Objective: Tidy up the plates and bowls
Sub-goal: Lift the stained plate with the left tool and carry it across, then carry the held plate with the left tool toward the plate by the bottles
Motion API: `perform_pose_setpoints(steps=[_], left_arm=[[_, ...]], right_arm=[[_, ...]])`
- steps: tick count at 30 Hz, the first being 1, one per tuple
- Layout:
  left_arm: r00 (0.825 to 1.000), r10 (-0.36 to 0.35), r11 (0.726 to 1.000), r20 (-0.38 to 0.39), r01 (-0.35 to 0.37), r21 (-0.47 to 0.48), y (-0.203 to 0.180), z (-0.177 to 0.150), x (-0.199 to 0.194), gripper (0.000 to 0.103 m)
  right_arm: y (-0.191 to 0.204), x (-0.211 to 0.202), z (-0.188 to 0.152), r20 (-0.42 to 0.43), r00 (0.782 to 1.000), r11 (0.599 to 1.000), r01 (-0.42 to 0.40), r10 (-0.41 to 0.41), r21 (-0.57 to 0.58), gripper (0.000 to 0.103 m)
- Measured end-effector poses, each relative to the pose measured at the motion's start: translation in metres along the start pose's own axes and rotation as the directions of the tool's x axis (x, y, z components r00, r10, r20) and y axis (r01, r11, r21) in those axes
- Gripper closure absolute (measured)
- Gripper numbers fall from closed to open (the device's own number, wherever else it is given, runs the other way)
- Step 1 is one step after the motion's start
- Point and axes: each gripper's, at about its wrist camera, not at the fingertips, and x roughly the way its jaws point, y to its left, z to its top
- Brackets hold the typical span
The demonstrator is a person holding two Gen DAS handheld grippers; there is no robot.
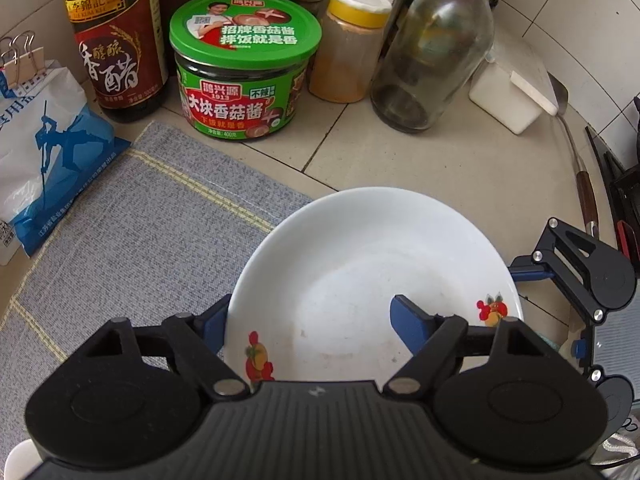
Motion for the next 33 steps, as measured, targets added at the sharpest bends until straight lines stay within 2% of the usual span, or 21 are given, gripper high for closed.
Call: perform_pose_setpoints(steps=[7, 16, 21, 28, 33], left_arm=[[0.996, 0.059, 0.998, 0.067, -0.059, 0.000, -0.009, -0.010, -0.020, 0.019], [0.975, 0.141, 0.990, 0.172, -0.141, -0.014, -0.029, -0.047, -0.078, 0.016], [0.958, 0.188, 0.982, 0.216, -0.181, -0.050, -0.046, -0.077, -0.109, 0.015], [0.947, 0.238, 0.966, 0.214, -0.209, -0.149, -0.067, -0.129, -0.133, 0.014], [0.916, 0.297, 0.944, 0.269, -0.238, -0.229, -0.084, -0.173, -0.148, 0.014]], right_arm=[[0.001, -0.004, 0.000, -0.004, 1.000, 1.000, 0.012, -0.012, 0.015, 0.000], [0.021, -0.024, -0.009, -0.020, 0.998, 0.998, 0.054, -0.054, 0.024, 0.000], [0.041, -0.038, -0.013, -0.008, 0.999, 0.999, 0.051, -0.051, 0.005, 0.000], [0.075, -0.055, -0.017, 0.011, 1.000, 0.999, 0.001, 0.000, -0.032, 0.000], [0.096, -0.063, -0.021, 0.027, 0.999, 0.998, -0.035, 0.036, -0.043, 0.000]])
